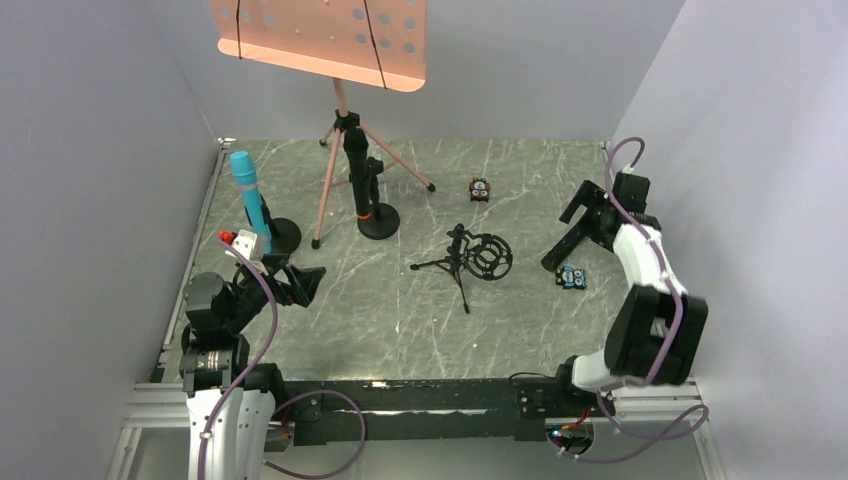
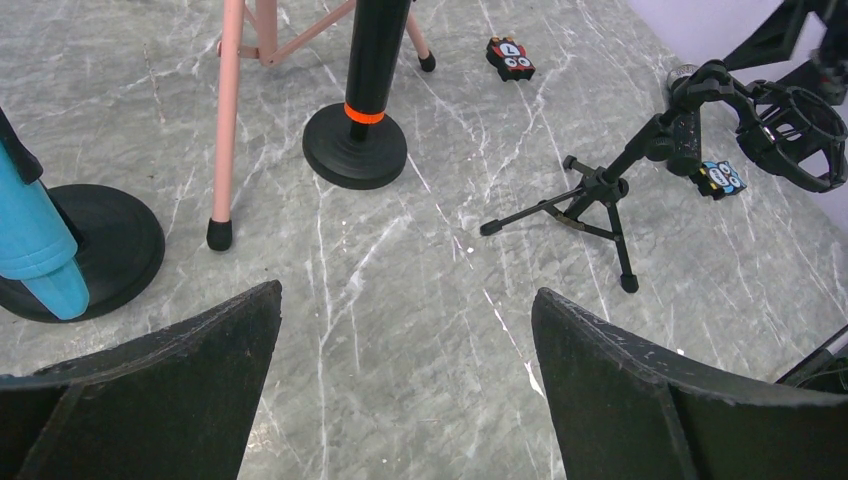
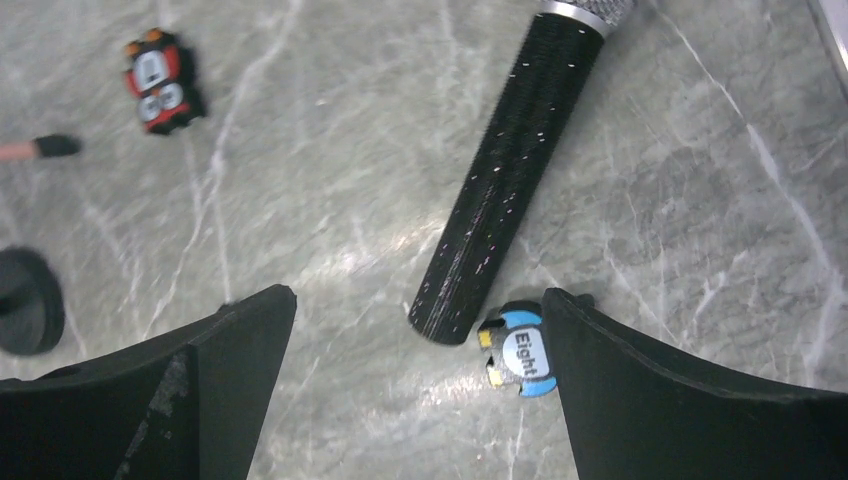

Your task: Attach the microphones to the stand

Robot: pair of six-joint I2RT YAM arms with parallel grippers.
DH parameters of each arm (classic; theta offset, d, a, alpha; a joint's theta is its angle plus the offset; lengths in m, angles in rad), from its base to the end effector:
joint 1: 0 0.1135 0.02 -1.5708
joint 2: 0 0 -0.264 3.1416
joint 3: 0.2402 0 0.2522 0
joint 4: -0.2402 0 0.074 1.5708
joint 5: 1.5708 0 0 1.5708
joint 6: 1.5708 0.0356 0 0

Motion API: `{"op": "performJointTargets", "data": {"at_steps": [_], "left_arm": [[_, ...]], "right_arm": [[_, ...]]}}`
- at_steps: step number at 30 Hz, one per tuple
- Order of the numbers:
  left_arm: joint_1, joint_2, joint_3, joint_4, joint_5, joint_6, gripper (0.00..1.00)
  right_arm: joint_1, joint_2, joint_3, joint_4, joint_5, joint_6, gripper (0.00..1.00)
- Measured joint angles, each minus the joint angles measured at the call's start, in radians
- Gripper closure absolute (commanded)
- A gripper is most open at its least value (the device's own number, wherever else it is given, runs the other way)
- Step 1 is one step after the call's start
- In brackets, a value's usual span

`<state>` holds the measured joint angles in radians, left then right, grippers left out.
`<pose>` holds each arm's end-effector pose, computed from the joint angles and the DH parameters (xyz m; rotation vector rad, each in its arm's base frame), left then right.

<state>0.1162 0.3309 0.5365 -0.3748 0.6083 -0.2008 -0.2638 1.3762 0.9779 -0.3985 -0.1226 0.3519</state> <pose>0.1013 -0.0087 0.2906 0.1749 1.7365 -0.5893 0.2854 -0.0726 0.2546 0.6609 2.2738 0.1876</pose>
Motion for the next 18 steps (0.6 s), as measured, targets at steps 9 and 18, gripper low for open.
{"op": "performJointTargets", "data": {"at_steps": [9, 18], "left_arm": [[0.0, 0.008, 0.0, 0.0, 0.0, 0.0, 0.01], [0.0, 0.027, 0.0, 0.0, 0.0, 0.0, 0.01]], "right_arm": [[-0.005, 0.282, 0.074, 0.039, 0.084, 0.076, 0.17], [-0.005, 0.409, 0.118, 0.074, 0.099, 0.102, 0.31]]}}
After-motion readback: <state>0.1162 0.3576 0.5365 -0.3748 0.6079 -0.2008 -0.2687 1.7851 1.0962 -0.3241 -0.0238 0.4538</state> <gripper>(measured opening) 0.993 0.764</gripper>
